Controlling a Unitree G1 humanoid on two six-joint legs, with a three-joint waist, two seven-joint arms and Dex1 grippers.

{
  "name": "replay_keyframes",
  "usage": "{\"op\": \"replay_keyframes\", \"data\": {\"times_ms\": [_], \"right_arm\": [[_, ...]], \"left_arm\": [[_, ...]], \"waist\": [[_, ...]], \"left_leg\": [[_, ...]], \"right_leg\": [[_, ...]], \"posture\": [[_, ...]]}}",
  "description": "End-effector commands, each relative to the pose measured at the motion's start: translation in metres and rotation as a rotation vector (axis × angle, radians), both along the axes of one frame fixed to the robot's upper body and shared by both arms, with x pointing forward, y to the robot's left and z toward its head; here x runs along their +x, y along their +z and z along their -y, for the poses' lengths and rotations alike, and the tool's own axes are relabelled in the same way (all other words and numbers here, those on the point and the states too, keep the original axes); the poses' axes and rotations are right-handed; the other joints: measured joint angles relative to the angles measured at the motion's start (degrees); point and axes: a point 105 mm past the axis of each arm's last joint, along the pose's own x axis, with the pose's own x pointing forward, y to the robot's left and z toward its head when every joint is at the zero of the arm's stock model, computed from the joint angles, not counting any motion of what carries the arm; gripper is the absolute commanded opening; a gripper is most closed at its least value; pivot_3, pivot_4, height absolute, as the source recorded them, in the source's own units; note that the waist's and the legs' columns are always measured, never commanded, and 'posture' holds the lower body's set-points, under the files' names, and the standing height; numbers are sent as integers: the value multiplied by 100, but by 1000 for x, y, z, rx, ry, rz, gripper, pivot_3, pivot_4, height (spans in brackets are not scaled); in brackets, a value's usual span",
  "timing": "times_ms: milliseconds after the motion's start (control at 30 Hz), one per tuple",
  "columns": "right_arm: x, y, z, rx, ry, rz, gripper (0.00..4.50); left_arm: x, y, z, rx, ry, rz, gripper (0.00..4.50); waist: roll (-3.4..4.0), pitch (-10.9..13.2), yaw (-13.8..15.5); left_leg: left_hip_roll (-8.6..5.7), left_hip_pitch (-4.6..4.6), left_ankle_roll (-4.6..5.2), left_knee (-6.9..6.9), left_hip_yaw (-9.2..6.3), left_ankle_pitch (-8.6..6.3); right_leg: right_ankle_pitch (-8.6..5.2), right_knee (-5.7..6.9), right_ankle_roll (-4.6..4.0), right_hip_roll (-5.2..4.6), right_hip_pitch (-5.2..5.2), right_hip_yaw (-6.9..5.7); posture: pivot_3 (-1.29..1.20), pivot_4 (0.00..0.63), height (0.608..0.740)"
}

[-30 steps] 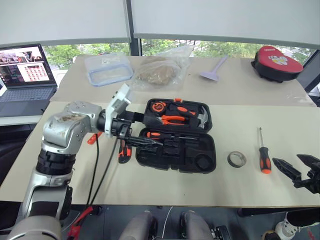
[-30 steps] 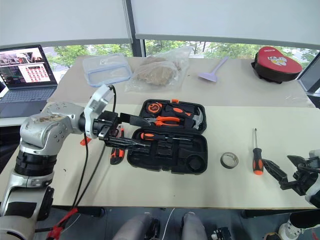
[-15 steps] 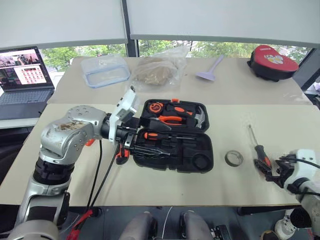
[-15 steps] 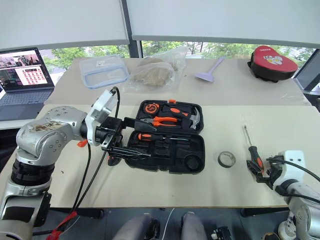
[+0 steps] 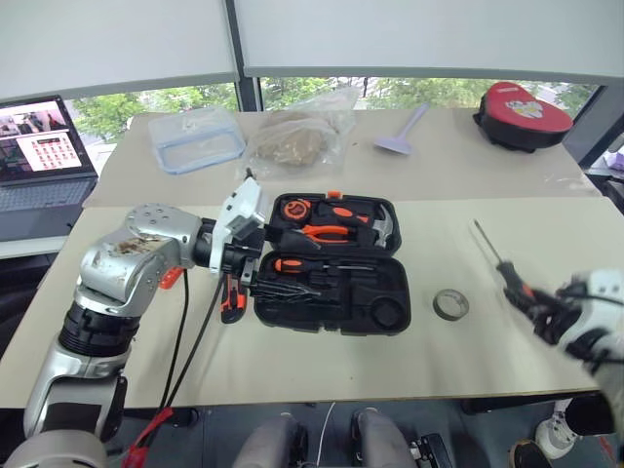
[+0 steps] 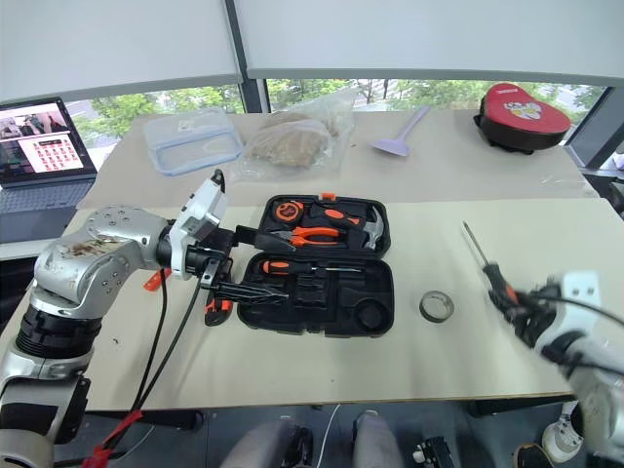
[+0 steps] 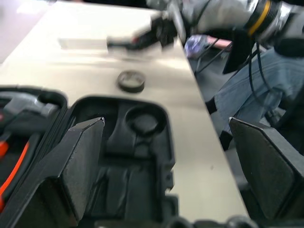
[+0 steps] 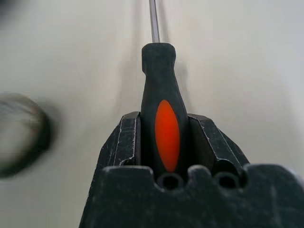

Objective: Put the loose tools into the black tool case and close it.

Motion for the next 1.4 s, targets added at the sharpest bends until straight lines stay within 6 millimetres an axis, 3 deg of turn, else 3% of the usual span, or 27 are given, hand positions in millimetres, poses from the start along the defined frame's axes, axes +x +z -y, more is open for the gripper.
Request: {"op": "replay_keyframes", "data": {"times_ms": [33,200,400,600,900,933,1033,1167,1267,1333,1367,1400], "right_arm": [[2,32,-62,-109,470,34,1047],[10,22,-115,-308,891,-29,1047],[39,4,-150,-489,1071,1,1047],[57,0,-160,-519,1088,21,1047],[56,-11,-160,-527,1118,-11,1047],[56,-10,-160,-524,1120,-12,2056],[51,-7,-160,-523,1137,-7,2973],[55,11,-168,-427,1085,40,4324],[58,21,-176,-359,1055,65,4172],[59,25,-181,-318,1046,73,3771],[60,25,-183,-307,1044,72,3215],[60,25,-186,-301,1046,72,3043]], "left_arm": [[-3,-1,-16,53,-18,11,4500],[-3,-7,-29,112,-20,2,4500],[-1,-13,-33,148,-4,30,4500],[-2,-11,-33,137,10,43,4500],[-3,-10,-34,128,35,52,4500],[-3,-10,-34,127,37,52,4500],[0,-9,-34,124,46,60,4500],[3,-7,-33,115,51,65,4500],[3,-8,-32,114,48,66,4500],[4,-9,-31,115,46,67,4500],[5,-10,-31,116,46,69,4500],[6,-10,-31,116,46,70,4500]], "waist": [[-1,1,-33],[-11,6,-59],[-31,17,12],[-34,19,40],[-34,20,8],[-34,20,8],[-34,19,9],[-34,20,-2],[-34,20,-3],[-34,19,-1],[-34,19,2],[-34,19,6]], "left_leg": [[6,0,0,0,-4,0],[16,-5,-3,-8,-10,2],[3,-30,0,14,-14,1],[-2,-40,-1,14,-31,1],[0,-40,-3,13,-32,2],[-1,-39,-3,13,-32,2],[-1,-39,-3,13,-32,1],[0,-39,-3,12,-32,1],[0,-39,-3,13,-32,1],[0,-39,-3,12,-33,1],[0,-39,-3,12,-33,1],[0,-39,-3,12,-33,1]], "right_leg": [[0,-1,-1,-1,1,2],[-3,-10,-6,-4,-2,1],[1,-11,-1,-17,-18,-4],[1,-9,0,-18,-27,-12],[1,-9,-1,-13,-28,-13],[1,-9,-1,-13,-26,-13],[1,-9,-1,-13,-27,-13],[1,-9,-1,-13,-28,-13],[1,-8,-1,-13,-28,-12],[1,-8,-1,-14,-28,-12],[1,-8,-1,-14,-28,-12],[1,-8,-1,-14,-28,-13]], "posture": [[0,150,722],[0,150,722],[0,150,722],[0,150,722],[0,150,722],[0,150,722],[0,150,722],[0,150,722],[0,150,722],[0,150,722],[0,150,722],[0,150,722]]}}
